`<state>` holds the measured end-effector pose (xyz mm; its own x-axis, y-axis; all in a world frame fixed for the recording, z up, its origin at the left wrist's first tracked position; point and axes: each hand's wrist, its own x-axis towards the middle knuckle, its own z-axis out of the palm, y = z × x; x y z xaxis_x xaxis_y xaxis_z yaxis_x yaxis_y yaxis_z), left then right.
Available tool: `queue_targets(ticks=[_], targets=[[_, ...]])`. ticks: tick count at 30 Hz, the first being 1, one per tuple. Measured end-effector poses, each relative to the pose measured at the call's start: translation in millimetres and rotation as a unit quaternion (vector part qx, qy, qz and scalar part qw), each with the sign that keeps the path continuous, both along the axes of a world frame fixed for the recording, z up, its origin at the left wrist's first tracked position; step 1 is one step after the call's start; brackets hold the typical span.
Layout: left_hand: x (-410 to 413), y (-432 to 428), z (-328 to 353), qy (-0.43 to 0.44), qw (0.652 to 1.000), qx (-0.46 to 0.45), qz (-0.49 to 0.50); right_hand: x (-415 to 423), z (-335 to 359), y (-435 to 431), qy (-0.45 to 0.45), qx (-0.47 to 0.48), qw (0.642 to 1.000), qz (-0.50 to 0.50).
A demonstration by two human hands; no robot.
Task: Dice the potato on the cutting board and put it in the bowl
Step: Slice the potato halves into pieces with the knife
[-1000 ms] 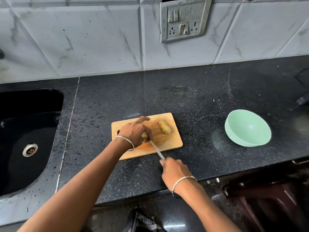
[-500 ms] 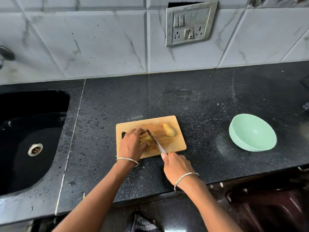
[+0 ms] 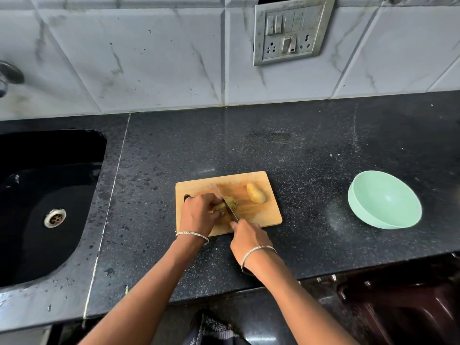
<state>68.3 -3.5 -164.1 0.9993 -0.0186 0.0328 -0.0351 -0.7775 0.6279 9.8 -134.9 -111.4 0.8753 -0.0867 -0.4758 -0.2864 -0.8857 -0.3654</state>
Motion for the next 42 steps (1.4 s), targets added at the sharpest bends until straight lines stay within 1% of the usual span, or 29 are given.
queue_targets(ticks=[6, 12, 20, 26, 32, 39, 42], targets=[[-3, -1, 1, -0.007, 1.000, -0.013, -0.004, 2, -15, 8, -0.020, -0.027, 0.999, 0.003], [-1, -1, 10, 0.005, 0.999, 0.014, -0.034, -5, -18, 9, -0.018, -0.041, 0.999, 0.020], [-3, 0, 12, -0.001, 0.999, 0.028, -0.039, -11, -16, 5, -0.025, -0.047, 0.998, 0.016], [-3, 1, 14, 0.018, 1.000, -0.004, -0.021, -34, -7, -13, -0.016, -0.038, 0.999, 0.014], [-7, 3, 13, 0.023, 0.999, -0.026, 0.011, -43, 12, -18, -0.056, -0.036, 0.998, 0.010], [-19, 3, 4, -0.017, 0.999, -0.031, 0.035, -35, 5, -6, -0.049, -0.037, 0.998, 0.021], [-20, 2, 4, -0.020, 0.999, -0.030, 0.039, -31, 3, -4, -0.042, -0.035, 0.998, 0.019]])
